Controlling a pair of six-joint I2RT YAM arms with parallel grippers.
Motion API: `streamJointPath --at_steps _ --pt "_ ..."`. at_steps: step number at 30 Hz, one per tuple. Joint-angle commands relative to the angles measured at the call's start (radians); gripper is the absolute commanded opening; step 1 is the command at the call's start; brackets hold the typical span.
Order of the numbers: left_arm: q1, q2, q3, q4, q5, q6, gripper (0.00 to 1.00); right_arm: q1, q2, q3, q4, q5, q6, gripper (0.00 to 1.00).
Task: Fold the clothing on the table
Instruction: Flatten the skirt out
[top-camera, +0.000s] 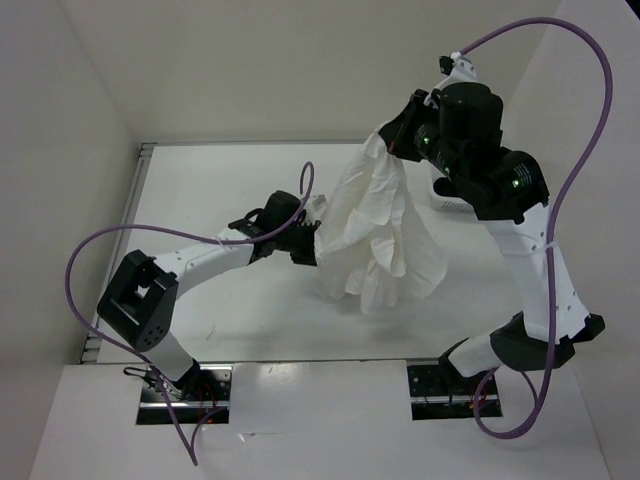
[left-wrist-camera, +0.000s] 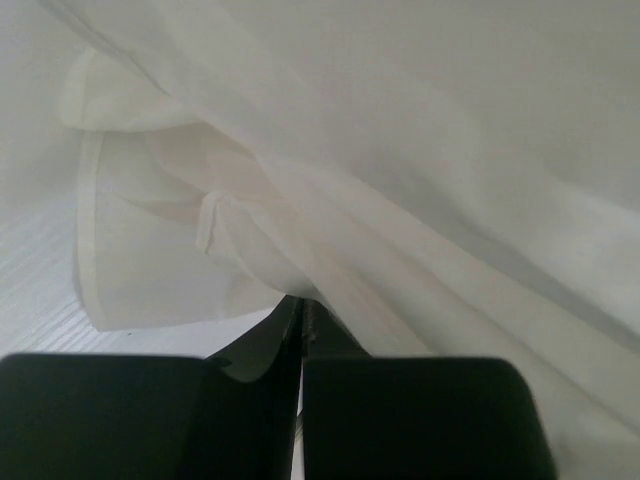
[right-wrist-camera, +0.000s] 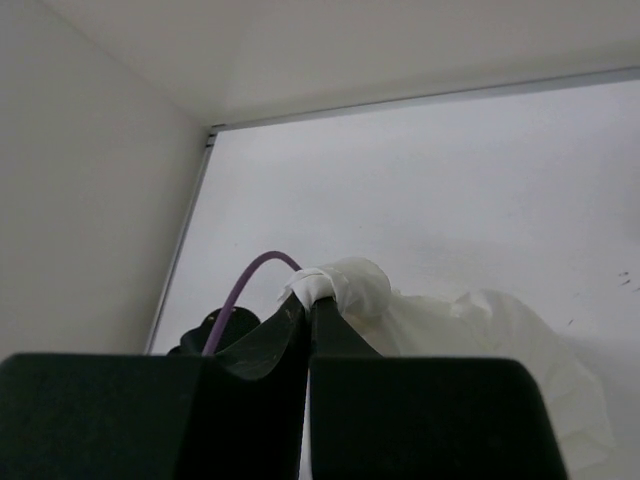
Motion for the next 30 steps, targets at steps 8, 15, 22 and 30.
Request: streamJointPath --at_steps 8,15,22,30 --pt "-0.005 -0.054 -0.009 0.031 0.002 -0.010 0.03 -0.069 0.028 -0.041 0.094 0.101 0.018 0.00" --pt "-0.005 -0.064 -0.020 0.031 -0.017 -0.019 0.03 -0.079 -0.034 -0.055 0.211 0.055 0.004 0.00" --pt "-0.005 -0.064 -0.020 0.012 -0.040 -0.019 0.03 -0.079 -0.064 -0.209 0.081 0.013 0.016 0.02" --pt "-0.005 -0.137 0.026 -0.015 -0.040 -0.042 0.06 -0.079 -0.201 -0.781 0.070 -0.015 0.177 0.02"
